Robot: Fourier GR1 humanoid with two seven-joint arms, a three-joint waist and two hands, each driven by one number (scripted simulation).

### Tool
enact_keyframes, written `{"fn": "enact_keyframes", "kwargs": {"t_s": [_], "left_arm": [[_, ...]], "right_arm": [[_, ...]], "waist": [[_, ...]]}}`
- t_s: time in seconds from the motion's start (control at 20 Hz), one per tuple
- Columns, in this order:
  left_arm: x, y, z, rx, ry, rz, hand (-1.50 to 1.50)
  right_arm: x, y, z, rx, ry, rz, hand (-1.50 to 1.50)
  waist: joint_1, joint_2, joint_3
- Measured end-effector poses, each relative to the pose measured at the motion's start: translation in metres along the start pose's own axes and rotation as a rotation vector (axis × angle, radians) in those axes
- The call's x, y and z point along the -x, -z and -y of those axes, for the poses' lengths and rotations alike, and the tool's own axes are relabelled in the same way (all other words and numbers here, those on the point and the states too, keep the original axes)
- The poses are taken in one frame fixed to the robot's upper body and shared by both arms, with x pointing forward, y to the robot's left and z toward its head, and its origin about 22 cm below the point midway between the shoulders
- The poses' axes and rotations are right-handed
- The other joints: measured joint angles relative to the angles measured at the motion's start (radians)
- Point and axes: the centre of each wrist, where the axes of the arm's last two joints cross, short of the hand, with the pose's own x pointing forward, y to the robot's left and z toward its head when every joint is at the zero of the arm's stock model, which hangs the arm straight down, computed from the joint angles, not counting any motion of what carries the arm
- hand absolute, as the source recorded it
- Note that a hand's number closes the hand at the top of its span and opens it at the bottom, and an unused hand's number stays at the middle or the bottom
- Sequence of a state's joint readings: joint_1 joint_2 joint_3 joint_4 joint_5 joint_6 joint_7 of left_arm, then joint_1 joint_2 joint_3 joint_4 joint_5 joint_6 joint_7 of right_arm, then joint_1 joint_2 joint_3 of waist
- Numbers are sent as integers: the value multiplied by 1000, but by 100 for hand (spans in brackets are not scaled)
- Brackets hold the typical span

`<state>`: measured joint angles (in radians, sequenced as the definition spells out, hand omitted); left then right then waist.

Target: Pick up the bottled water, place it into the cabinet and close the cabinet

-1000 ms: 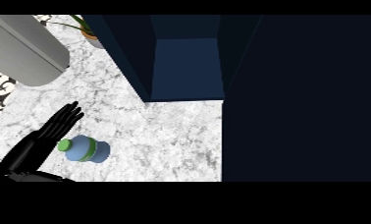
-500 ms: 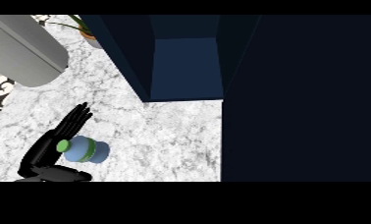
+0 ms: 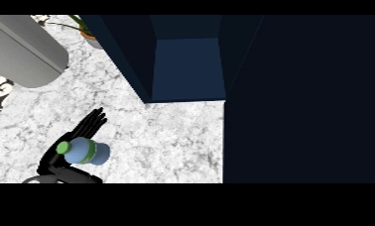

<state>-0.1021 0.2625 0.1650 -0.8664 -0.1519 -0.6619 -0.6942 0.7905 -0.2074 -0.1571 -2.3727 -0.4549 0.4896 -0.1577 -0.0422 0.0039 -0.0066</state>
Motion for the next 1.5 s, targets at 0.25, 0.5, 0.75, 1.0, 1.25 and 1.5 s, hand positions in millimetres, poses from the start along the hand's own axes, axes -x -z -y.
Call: {"fn": "enact_keyframes", "kwargs": {"t_s": [0.25,0.5,0.75,1.0,1.25,1.5], "left_arm": [[11,6,8,11,-74,11,150],[17,10,14,25,-144,21,150],[18,14,18,31,-160,51,150],[26,8,15,-286,-203,127,150],[27,12,17,-495,-204,202,150],[17,29,25,-496,-206,225,150]], "right_arm": [[-1,-2,3,5,-9,5,-150],[-3,-5,6,9,-18,11,-150],[-4,-9,8,13,-22,8,-150],[-6,-12,10,22,-33,15,-150],[-7,-17,9,41,-24,4,-150],[-12,-18,13,49,-45,-17,-150]], "waist": [[1,0,0],[5,-2,2],[11,-4,2],[21,-2,2],[25,-4,4],[33,-6,5]]}}
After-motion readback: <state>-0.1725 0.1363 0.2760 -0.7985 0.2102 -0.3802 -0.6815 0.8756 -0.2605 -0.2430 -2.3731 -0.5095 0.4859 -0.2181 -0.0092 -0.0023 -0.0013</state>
